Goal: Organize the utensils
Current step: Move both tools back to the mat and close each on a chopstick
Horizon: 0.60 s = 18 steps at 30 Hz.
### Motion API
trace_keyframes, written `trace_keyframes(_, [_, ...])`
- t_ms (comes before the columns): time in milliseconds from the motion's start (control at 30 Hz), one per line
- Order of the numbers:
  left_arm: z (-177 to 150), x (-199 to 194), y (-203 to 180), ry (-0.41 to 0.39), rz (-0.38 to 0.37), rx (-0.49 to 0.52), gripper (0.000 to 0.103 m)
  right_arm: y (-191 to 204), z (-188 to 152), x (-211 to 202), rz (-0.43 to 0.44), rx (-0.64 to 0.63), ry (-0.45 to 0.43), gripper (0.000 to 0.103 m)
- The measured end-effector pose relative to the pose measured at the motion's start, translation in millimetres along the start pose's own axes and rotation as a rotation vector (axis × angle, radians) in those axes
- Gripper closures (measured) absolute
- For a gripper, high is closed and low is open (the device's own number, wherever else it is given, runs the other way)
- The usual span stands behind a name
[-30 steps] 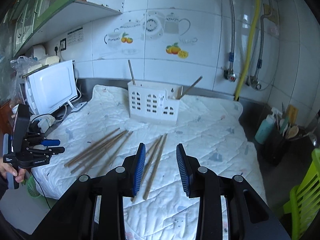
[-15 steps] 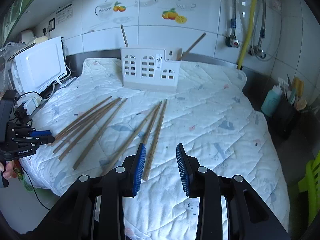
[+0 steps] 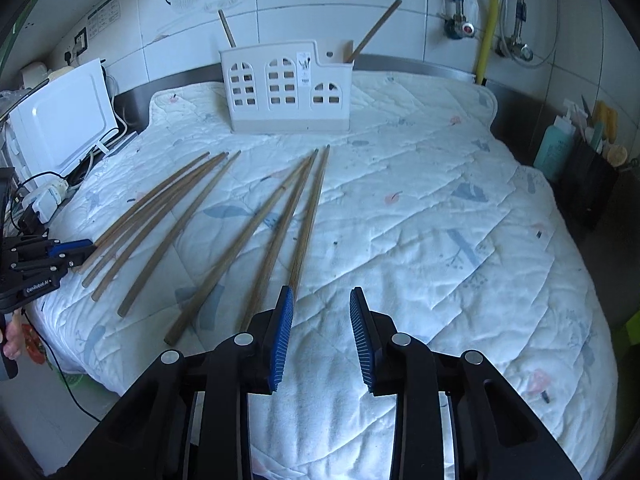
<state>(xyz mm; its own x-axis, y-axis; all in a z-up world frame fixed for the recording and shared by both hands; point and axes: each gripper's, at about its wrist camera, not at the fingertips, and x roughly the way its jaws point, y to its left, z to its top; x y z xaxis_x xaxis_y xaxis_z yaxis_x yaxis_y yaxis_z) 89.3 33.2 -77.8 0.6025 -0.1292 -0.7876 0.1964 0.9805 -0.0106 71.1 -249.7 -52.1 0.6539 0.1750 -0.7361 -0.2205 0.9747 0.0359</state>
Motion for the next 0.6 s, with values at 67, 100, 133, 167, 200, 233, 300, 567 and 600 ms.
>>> trace_keyframes(67, [2.1,1.6,2.7,-0.009,-0.008,-0.018,0.09,2.1,-1.2,5.3,0.01,0.007,0.009,0.078])
trace_keyframes(100, [2.1,2.4,2.6,-0.014,-0.006,-0.019,0.09,3.2,-1.4,7.2,0.017,0.011,0.011,0.078])
trace_keyframes(133, [2.6,3.2,2.2,-0.018,-0.003,-0.018,0.09,5.0,-1.1,8.9,0.024,0.013,0.012,0.079])
trace_keyframes(167, [3.4,3.9,1.2,-0.023,0.002,-0.015,0.09,6.7,-0.9,10.3,0.027,0.013,0.011,0.079])
trace_keyframes(200, [3.5,4.3,0.2,-0.027,0.004,-0.013,0.09,8.3,-0.4,12.3,0.029,0.012,0.013,0.079])
trace_keyframes(233, [4.0,4.9,-0.5,-0.03,0.007,-0.014,0.091,9.9,-0.1,15.3,0.032,0.012,0.016,0.079])
trace_keyframes(300, [5.0,5.5,-0.5,-0.032,0.003,-0.018,0.093,11.9,-0.3,22.5,0.025,0.017,0.027,0.083])
trace_keyframes(567, [7.4,5.9,0.7,-0.032,-0.007,-0.028,0.096,11.6,0.8,27.0,0.003,0.029,0.021,0.095])
trace_keyframes(600, [7.9,5.4,0.7,-0.032,-0.014,-0.032,0.097,10.6,1.1,24.6,-0.004,0.027,0.015,0.095])
